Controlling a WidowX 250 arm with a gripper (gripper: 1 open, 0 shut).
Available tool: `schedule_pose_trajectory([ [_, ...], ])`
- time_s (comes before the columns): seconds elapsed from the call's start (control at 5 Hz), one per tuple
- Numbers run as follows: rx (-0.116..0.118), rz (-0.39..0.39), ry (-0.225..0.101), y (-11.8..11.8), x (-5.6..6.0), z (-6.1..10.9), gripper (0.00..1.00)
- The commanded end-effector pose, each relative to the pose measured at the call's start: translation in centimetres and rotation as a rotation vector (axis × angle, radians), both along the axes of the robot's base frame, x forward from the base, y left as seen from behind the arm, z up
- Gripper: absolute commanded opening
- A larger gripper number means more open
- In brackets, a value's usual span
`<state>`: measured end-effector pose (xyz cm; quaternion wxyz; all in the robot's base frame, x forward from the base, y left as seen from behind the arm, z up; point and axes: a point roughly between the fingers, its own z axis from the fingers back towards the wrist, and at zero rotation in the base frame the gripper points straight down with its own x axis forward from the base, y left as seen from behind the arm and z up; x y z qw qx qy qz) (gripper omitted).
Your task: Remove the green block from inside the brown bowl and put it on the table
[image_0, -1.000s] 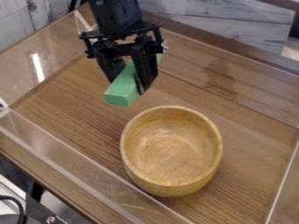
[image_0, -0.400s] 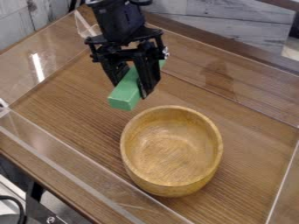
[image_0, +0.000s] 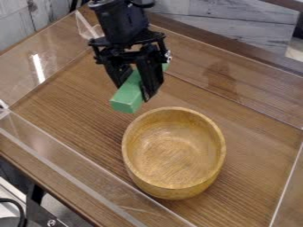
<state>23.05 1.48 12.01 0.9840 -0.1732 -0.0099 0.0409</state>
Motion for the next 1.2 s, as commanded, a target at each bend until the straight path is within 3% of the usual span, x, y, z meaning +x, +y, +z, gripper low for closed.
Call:
schedule_pose_trajectory([
  [0.0,0.007,-0.028,-0.044,-0.08,0.53,0.66,0.00],
  [1.0,0.012,-0.073,-0.081,0.36,0.86,0.24,0.00],
])
